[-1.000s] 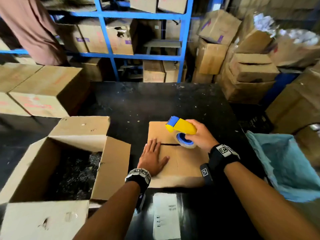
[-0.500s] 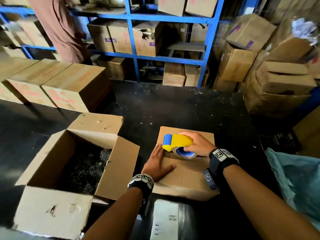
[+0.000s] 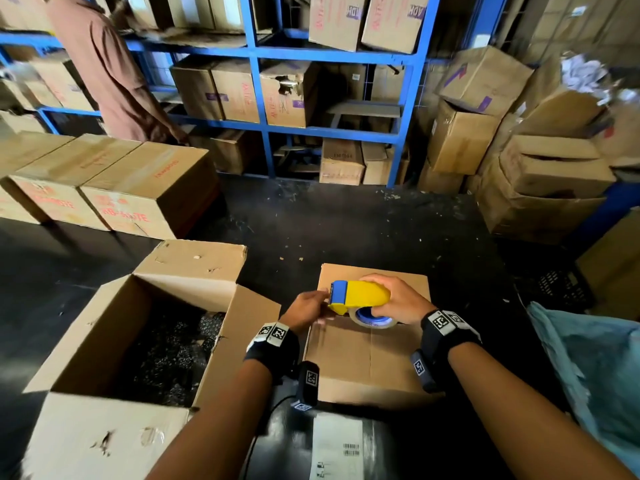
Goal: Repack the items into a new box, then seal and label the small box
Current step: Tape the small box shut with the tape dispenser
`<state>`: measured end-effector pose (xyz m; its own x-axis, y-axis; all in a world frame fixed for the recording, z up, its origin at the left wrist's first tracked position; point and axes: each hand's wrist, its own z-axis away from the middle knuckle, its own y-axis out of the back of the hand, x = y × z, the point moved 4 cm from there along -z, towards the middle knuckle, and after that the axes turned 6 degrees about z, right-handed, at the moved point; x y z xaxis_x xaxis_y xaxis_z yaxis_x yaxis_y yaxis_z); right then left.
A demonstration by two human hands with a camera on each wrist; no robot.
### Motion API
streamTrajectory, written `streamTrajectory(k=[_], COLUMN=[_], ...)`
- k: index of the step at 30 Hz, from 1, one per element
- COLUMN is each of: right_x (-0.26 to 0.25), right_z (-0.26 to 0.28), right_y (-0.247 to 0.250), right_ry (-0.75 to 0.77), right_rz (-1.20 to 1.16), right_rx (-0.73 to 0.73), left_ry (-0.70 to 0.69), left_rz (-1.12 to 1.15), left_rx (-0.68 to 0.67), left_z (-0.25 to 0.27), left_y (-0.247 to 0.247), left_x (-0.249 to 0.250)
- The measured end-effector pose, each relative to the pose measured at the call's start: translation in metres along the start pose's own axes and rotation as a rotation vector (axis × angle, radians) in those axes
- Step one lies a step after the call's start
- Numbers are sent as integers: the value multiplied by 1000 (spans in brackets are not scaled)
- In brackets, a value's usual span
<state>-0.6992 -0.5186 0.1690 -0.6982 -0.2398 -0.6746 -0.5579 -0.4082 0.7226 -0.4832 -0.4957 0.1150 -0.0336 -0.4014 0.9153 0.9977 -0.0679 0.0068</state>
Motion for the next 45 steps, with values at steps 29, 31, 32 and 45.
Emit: streamTrajectory(k=[29, 31, 32, 45], right_x=[-2, -10, -13, -2], right_z=[10, 8, 8, 16], right_y=[4, 8, 12, 59], right_ry=[-7, 21, 37, 40], right_rz=[-104, -99, -90, -103], right_rx=[95, 110, 114, 82], left_ry=[5, -15, -27, -60], left_rz=[163, 177, 201, 265], left_rx=[84, 98, 100, 286], left_z=[1, 1, 2, 5], left_y=[-6, -3, -1, 115], left_x=[3, 11, 16, 16])
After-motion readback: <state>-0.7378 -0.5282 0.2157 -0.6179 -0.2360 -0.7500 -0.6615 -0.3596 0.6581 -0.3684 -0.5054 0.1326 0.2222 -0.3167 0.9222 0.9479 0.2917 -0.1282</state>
